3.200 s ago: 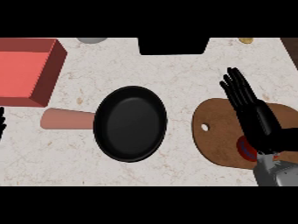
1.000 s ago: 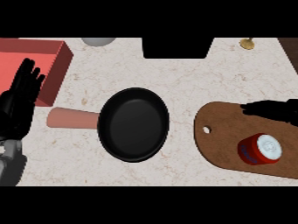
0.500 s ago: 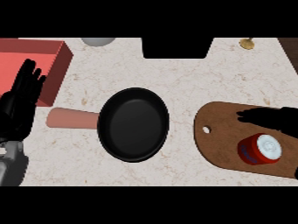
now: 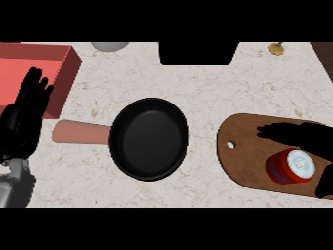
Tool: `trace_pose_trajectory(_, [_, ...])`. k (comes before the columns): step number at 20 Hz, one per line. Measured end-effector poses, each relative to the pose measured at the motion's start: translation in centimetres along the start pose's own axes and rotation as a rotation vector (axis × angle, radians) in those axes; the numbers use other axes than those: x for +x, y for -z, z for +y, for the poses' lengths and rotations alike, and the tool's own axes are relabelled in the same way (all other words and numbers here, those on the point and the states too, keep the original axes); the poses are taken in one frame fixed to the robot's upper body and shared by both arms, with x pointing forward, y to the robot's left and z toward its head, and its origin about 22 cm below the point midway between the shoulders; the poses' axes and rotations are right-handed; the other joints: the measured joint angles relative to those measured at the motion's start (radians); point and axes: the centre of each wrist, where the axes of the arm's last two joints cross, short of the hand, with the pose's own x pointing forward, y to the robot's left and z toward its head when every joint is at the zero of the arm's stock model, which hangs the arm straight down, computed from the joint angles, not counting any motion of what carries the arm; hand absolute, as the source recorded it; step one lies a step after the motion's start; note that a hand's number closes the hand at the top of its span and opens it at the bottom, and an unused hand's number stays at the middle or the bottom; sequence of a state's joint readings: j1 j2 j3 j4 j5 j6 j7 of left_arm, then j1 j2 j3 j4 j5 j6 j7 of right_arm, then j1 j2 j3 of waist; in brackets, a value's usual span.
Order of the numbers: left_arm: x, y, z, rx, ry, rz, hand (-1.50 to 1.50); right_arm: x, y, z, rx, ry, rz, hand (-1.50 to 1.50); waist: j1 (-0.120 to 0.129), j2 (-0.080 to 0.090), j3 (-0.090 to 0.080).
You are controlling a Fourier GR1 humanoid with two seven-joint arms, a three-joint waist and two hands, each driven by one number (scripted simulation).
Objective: Pick the can from the cutting board and place it in the pot
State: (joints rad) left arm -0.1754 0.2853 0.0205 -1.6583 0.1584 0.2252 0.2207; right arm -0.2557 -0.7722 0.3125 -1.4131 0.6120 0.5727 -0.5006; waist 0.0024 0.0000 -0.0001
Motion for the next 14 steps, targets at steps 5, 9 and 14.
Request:
trace_pose_trajectory(5, [-0.9,0.2,0.2,0.001,0.003,-0.004,0.00,-0.3,1.1,1.2,0.009,-0.009,0.022,-1.50,0.000,0.000,0.000])
trace_pose_trajectory(9, [-0.4,0.4,0.3,0.002,0.005,-0.003,0.00,-1.2,1.3,0.7,0.005,-0.007,0.046,-1.50,0.000,0.000,-0.001])
trace_pose_trajectory(14, [0.1,1.2,0.5,-0.001,0.005,-0.003,0.00,-1.8,1.4,1.4,0.015,-0.097,-0.020,1.50,0.000,-0.002,-0.005])
